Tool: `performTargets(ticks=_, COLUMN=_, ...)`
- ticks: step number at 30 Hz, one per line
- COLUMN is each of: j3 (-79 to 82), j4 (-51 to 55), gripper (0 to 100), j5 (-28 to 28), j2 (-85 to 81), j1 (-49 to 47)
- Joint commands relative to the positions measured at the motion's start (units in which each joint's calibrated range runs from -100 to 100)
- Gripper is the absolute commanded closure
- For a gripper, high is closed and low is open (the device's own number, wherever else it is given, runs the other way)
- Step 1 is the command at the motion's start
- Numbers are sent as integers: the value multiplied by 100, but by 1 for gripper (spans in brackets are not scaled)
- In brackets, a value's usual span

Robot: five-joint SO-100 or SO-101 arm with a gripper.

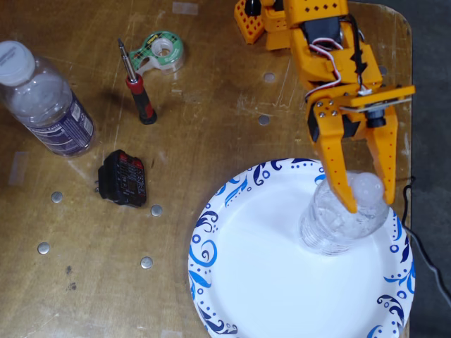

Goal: Move the bottles to the plate

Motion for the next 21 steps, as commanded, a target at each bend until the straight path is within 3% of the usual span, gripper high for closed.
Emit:
performTargets(ticks=1, j3=-27, j4=-99, gripper=90, j5=27, j2=-11, j1=15)
performTargets(ticks=21, j3=54, j4=-108, gripper=88, j5=21, j2=-11, j1=37)
